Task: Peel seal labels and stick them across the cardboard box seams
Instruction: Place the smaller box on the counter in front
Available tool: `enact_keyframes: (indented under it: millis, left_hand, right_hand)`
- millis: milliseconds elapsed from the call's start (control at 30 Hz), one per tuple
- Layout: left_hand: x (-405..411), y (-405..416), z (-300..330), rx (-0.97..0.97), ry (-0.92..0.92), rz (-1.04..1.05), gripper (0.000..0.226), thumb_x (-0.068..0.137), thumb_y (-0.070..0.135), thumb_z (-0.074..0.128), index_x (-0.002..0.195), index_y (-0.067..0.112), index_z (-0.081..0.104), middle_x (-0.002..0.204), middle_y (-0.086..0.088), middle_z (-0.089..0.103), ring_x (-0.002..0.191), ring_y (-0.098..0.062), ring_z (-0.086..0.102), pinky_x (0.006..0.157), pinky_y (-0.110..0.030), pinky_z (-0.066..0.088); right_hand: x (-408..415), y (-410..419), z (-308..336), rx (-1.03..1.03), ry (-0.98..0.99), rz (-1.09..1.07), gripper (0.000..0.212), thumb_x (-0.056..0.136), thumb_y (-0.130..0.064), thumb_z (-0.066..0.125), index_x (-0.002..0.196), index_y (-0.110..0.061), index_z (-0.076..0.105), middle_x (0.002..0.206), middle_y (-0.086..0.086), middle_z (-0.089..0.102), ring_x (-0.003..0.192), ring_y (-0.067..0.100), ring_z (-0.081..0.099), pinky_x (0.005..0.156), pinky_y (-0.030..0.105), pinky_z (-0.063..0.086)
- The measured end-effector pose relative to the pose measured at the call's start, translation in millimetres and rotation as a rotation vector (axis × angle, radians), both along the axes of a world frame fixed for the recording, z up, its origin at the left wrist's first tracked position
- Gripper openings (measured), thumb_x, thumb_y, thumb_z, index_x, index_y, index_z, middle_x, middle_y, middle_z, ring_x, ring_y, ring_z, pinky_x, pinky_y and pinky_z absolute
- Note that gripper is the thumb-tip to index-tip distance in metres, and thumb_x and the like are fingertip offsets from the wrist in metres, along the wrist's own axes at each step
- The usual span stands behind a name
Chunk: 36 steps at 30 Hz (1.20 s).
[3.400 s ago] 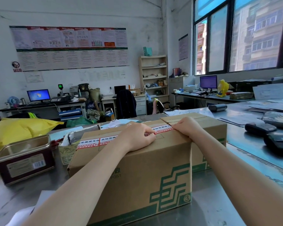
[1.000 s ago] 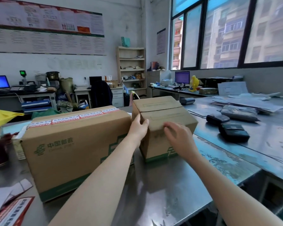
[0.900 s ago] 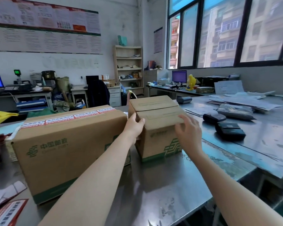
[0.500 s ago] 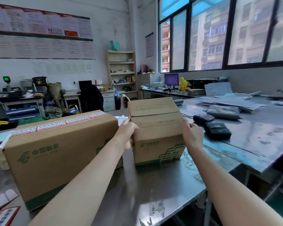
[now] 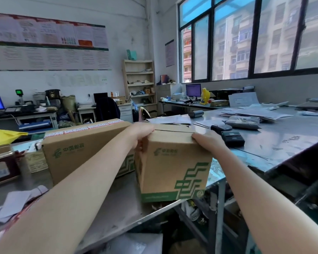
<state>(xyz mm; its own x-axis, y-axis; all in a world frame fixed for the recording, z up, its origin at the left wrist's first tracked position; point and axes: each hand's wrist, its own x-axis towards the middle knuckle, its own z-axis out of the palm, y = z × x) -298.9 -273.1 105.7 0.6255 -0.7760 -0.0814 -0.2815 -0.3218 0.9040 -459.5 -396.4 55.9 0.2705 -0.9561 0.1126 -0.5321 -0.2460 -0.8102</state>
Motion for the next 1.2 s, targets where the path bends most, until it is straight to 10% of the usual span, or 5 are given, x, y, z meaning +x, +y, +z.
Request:
enact_keyframes:
  millis: [167, 600, 733, 1200]
  left_hand:
    - [8, 53, -13, 0.185, -0.065, 0.021, 0.014, 0.091, 0.017, 0.051, 0.097, 0.005, 0.049, 0.078, -0.013, 0.059, 0.067, -0.024, 0.062, 0.062, -0.036, 0.058]
    - [79, 164, -25, 0.146, -0.038, 0.281, 0.017, 0.092, 0.025, 0.054, 0.091, 0.008, 0.051, 0.092, -0.017, 0.066, 0.083, -0.029, 0.067, 0.072, -0.04, 0.056]
    - [89, 169, -33, 0.11, -0.06, 0.309, 0.023, 0.094, 0.022, 0.051, 0.078, 0.011, 0.041, 0.083, -0.011, 0.057, 0.07, -0.023, 0.06, 0.054, -0.033, 0.049]
    - [135, 160, -49, -0.002, -0.079, 0.353, 0.039, 0.094, 0.032, 0.05, 0.12, 0.003, 0.052, 0.108, -0.013, 0.059, 0.092, -0.025, 0.057, 0.056, -0.028, 0.042]
  right_hand:
    - [18, 38, 9, -0.123, 0.15, 0.084, 0.023, 0.075, -0.037, 0.05, 0.071, -0.015, 0.054, 0.083, 0.006, 0.058, 0.078, 0.024, 0.055, 0.057, 0.028, 0.036]
    - [115, 122, 11, -0.154, 0.247, 0.347, 0.036, 0.085, -0.033, 0.045, 0.114, -0.012, 0.05, 0.09, 0.006, 0.048, 0.086, 0.025, 0.047, 0.075, 0.031, 0.041]
    - [134, 132, -2, -0.144, 0.165, 0.283, 0.036, 0.084, -0.031, 0.044, 0.113, -0.01, 0.05, 0.091, 0.006, 0.047, 0.083, 0.026, 0.045, 0.071, 0.03, 0.037]
    - [177, 130, -6, -0.128, 0.077, 0.215, 0.026, 0.084, -0.03, 0.043, 0.099, -0.01, 0.049, 0.091, 0.007, 0.051, 0.086, 0.028, 0.049, 0.073, 0.032, 0.04]
